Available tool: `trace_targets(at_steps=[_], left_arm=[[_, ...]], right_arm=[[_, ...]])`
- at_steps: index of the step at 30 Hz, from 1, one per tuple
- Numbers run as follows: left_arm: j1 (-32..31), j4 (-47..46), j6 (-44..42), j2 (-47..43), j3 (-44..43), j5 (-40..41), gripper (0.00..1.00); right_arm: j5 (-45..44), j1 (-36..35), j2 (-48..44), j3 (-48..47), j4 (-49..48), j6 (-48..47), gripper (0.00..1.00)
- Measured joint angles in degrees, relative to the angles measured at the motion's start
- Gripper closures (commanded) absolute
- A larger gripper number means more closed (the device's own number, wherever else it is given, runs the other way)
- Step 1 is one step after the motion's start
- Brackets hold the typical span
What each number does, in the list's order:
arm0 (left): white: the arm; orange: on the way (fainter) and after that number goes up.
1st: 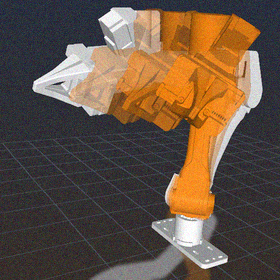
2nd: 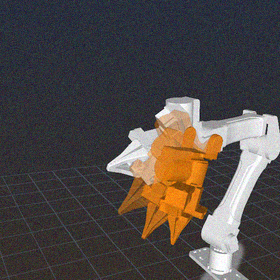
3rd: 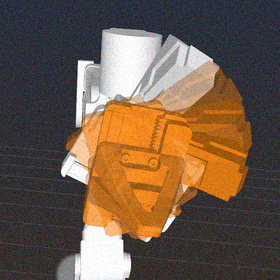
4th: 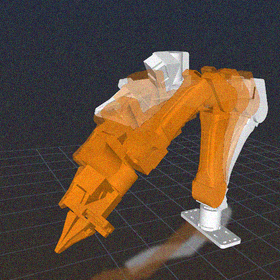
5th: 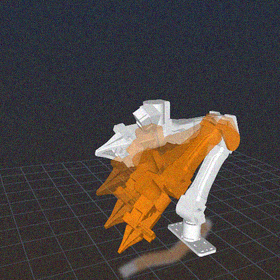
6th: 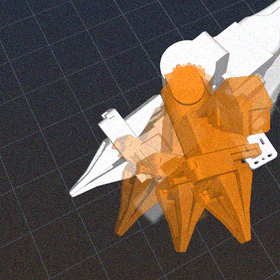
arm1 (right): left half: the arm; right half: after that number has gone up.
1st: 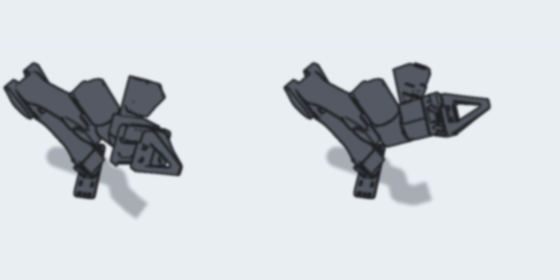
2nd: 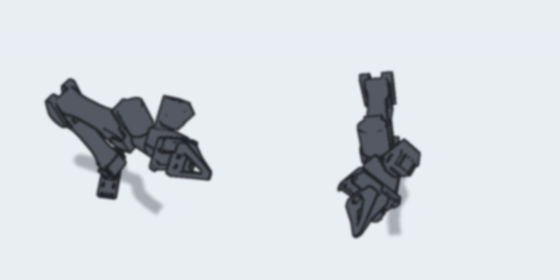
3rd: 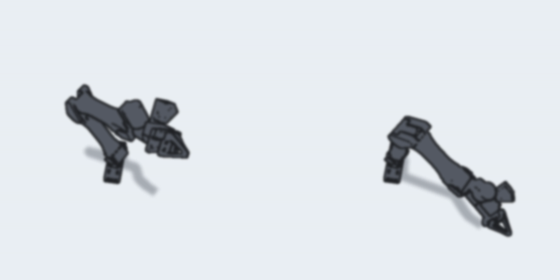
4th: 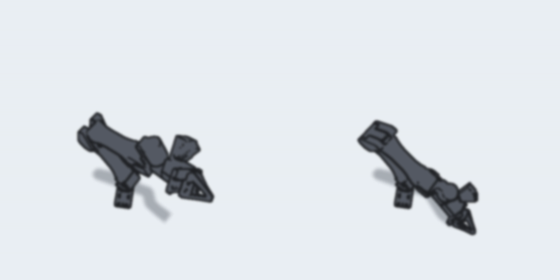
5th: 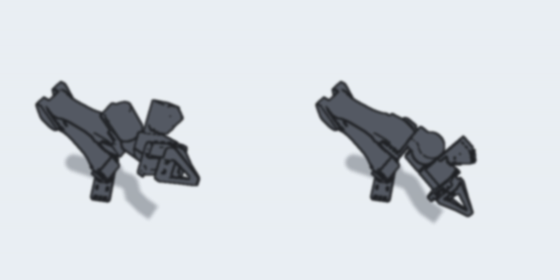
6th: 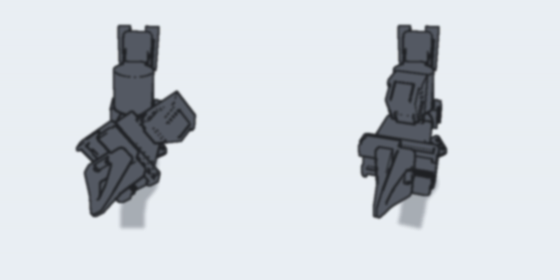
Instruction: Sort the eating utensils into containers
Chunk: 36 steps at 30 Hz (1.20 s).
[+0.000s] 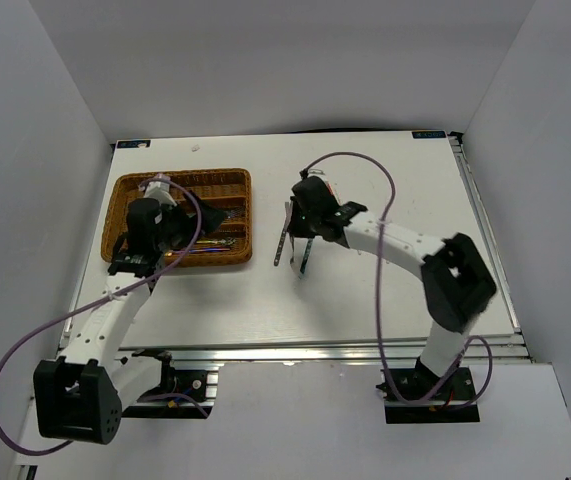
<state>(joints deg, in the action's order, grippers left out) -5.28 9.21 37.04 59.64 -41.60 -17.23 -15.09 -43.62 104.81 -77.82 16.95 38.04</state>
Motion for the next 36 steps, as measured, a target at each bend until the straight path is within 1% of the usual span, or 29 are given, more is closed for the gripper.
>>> trace_targets(at_steps=[2, 4, 8, 10, 13, 14, 16, 17, 18, 20, 21, 23, 24, 25, 27, 28, 30, 31, 33, 36], left_arm=[[-2.4, -4.2, 2.8, 1.5, 0.0, -2.6, 0.02], [-5.5, -7.7, 4.9, 2.6, 0.0, -3.3, 0.02], [-11.9, -12.6, 7.7, 4.7, -0.6, -3.5, 0.03], [-13.6, -14.4, 8.9, 5.9, -0.7, -3.5, 0.05], [-14.2, -16.2, 11.0, 7.3, -0.7, -2.9, 0.12], [-14.3, -16.8, 11.6, 7.6, -0.7, -2.8, 0.16], [-14.4, -18.1, 12.7, 8.2, -0.7, -2.2, 0.21], [-14.6, -18.5, 13.1, 8.5, -0.7, -2.0, 0.25], [-14.8, -18.8, 13.4, 8.9, -0.7, -1.8, 0.35], [-15.3, -19.4, 14.4, 9.6, -0.7, -1.6, 0.46], [-15.6, -19.7, 14.8, 9.9, -0.7, -1.6, 0.59], [-16.2, -20.4, 15.5, 10.2, -0.7, -1.6, 0.74], [-16.4, -20.7, 15.8, 10.3, -0.7, -1.5, 0.88], [-16.5, -20.9, 16.3, 10.3, -0.7, -1.5, 0.93], [-16.7, -20.8, 16.1, 10.3, -0.7, -0.7, 0.98], [-16.7, -20.5, 16.5, 10.4, -0.7, -0.7, 1.0], [-16.7, -19.3, 16.8, 10.4, -1.2, 0.4, 1.0], [-16.8, -17.6, 16.6, 10.4, -1.6, 1.9, 1.0], [-16.8, -13.9, 16.4, 10.7, -3.8, 5.1, 1.0], [-14.9, -8.8, 16.7, 12.5, -7.8, 9.9, 1.0]], right_arm=[[6.5, -0.7, -6.2, 5.3, -5.6, -4.5, 1.0], [12.3, -1.8, -10.7, 9.0, -10.0, -7.7, 1.0], [20.3, -3.7, -15.5, 12.6, -15.7, -11.8, 1.0], [22.8, -4.2, -17.4, 14.2, -17.4, -12.9, 1.0], [25.0, -4.6, -19.7, 15.1, -18.5, -13.7, 1.0], [25.4, -4.7, -20.2, 15.1, -18.9, -14.0, 1.0], [25.9, -5.1, -21.0, 15.1, -19.7, -14.4, 1.0], [25.9, -5.3, -21.2, 15.1, -20.1, -14.5, 1.0], [26.0, -5.5, -21.2, 15.1, -20.4, -14.6, 1.0], [26.0, -6.0, -21.0, 15.0, -20.3, -14.7, 1.0], [25.9, -6.1, -20.9, 15.0, -20.2, -14.7, 1.0], [25.7, -6.3, -20.5, 15.0, -20.0, -14.6, 1.0], [25.4, -6.4, -20.0, 14.8, -19.9, -14.5, 1.0], [25.2, -6.4, -19.5, 14.7, -19.7, -14.5, 1.0], [24.8, -6.6, -18.9, 14.2, -19.3, -14.4, 1.0], [24.4, -6.7, -18.9, 13.9, -19.1, -14.2, 0.82], [23.7, -6.7, -18.9, 13.7, -18.5, -13.6, 0.57], [23.0, -6.8, -18.9, 13.7, -18.4, -13.2, 0.31], [21.0, -6.3, -19.2, 13.6, -17.4, -12.6, 0.11], [17.8, -4.7, -21.6, 13.7, -14.3, -11.8, 0.11]])
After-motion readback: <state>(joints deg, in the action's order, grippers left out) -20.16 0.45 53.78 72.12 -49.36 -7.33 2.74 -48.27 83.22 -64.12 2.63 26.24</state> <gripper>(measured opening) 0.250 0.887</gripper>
